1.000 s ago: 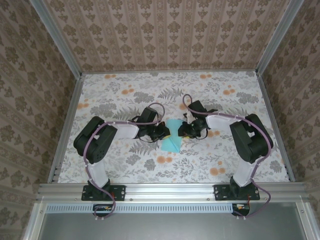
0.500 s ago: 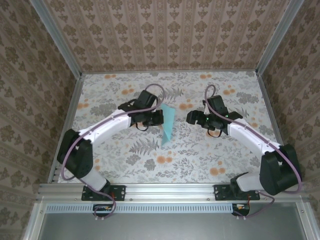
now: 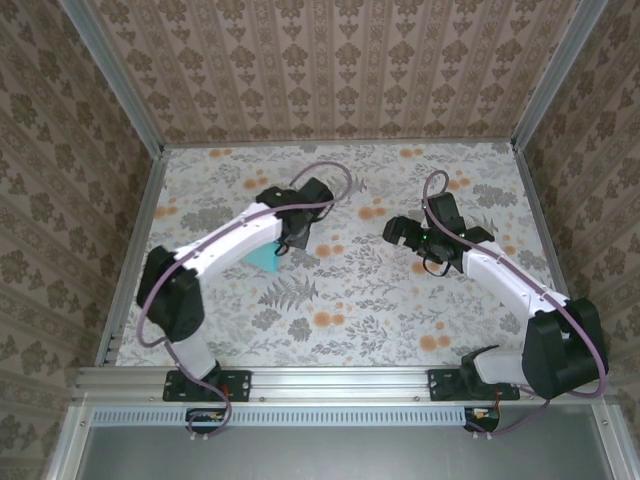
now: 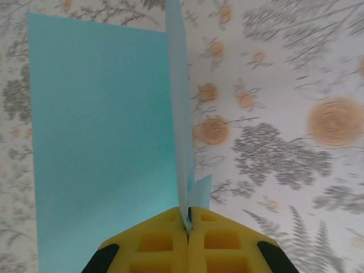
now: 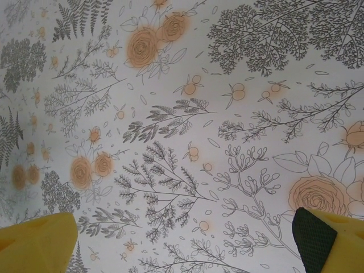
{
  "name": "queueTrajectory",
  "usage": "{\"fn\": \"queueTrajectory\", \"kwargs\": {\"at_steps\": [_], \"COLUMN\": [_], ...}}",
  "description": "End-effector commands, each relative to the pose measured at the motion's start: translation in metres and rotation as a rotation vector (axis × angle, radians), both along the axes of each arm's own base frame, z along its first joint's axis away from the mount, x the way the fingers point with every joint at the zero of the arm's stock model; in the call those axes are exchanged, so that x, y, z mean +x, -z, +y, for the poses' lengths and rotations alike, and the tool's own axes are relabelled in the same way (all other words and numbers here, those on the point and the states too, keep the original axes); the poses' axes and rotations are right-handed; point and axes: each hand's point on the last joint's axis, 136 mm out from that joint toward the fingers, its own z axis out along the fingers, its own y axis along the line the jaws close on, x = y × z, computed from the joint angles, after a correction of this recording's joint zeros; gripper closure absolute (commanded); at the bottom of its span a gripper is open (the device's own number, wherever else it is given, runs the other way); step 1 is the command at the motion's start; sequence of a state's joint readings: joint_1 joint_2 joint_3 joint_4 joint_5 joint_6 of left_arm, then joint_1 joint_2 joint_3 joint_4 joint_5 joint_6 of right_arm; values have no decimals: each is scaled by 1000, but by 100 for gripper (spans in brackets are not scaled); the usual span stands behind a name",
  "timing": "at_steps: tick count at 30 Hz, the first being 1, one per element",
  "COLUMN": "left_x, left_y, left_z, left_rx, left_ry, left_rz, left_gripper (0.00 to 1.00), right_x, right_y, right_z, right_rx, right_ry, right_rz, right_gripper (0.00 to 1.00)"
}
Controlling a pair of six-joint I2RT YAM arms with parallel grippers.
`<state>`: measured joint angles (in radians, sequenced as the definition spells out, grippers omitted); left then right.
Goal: Fold a paper plane with a square sheet of paper (pick it up from the middle)
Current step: Turn over the paper at the center of the table.
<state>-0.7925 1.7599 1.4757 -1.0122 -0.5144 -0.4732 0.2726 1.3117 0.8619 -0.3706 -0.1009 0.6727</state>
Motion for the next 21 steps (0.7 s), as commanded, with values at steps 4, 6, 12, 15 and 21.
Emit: {"fn": "queueTrajectory", "kwargs": {"at_steps": [4,6,12,15,21], "left_x": [12,11,-9,-19,-30], "left_y": [21,34,77,94,96], "left_z": [3,-11,-55,-71,-88], "left_rx": [394,430,348,275,155], "left_ry": [71,115,190,207,216], "left_rz": [-69,-68,-8,32,87], "left_gripper": [100,100,100,100,80], "right_x": [-9,-11,-15,-14,-13], "right_y": [10,11,13,13,10], "right_z": [-20,-25,-39,-41,-42], "right_rx": [-15,-13,-11,-2,9], "right_ry": [84,98,145,149,151], "right_rz": [53,66,89,93,102], "right_gripper": [0,0,1,1,1]}}
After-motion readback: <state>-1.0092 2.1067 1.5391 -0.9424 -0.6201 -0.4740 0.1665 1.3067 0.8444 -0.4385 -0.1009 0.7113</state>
